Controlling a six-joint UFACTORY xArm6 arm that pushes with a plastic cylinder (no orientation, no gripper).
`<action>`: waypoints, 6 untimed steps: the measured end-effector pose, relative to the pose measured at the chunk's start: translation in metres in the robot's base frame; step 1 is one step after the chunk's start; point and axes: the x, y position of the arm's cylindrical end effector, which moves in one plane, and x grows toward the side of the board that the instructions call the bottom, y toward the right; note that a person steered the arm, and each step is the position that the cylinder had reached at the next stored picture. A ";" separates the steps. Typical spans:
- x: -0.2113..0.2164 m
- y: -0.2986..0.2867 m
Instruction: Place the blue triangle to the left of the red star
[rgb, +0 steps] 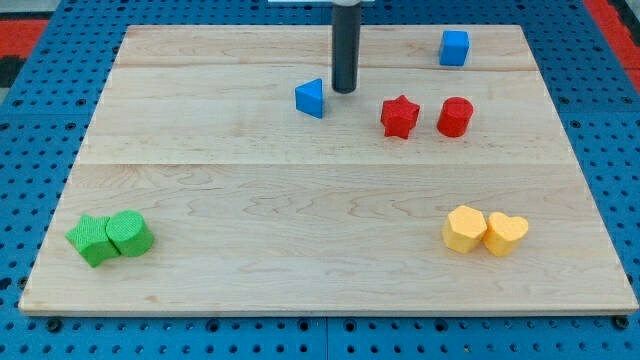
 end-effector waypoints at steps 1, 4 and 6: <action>-0.017 -0.038; 0.037 -0.048; 0.050 -0.038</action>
